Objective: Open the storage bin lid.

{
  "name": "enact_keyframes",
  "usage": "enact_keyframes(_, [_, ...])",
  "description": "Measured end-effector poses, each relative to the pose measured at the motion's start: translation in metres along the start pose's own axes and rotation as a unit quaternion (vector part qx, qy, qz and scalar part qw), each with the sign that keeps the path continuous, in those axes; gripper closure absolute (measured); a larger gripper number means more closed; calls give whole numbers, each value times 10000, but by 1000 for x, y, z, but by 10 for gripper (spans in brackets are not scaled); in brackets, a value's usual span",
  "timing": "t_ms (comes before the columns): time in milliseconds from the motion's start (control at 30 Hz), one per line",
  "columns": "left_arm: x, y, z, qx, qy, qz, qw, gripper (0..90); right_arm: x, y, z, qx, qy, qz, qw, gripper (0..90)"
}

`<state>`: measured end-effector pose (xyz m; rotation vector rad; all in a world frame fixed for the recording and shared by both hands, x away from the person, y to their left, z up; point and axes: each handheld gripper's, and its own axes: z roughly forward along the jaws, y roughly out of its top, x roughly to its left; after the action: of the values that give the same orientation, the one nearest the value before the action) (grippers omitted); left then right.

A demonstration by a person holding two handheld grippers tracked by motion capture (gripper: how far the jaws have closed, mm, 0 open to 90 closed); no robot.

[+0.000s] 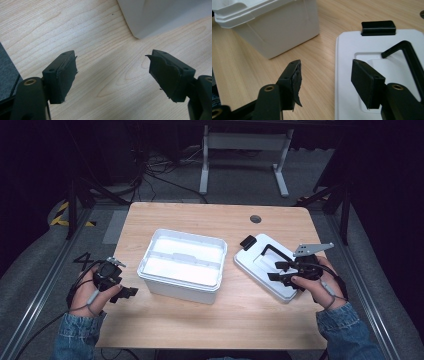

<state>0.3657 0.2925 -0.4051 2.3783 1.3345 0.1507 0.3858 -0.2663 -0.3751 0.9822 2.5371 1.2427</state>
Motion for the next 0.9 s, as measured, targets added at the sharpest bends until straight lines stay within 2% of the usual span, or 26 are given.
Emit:
enact_keyframes(400, [0,1,0,3,20,41,10000,230,22,-12,20,183,258,-102,9994,425])
enact_keyframes(567, [-1,1,0,18,-13,33,10000,229,26,-21,30,326,302,-101,9990,421])
enact_keyframes(900, [2,0,2,23,4,18,10000,228,32,-35,47,398,333,-207,9984,421])
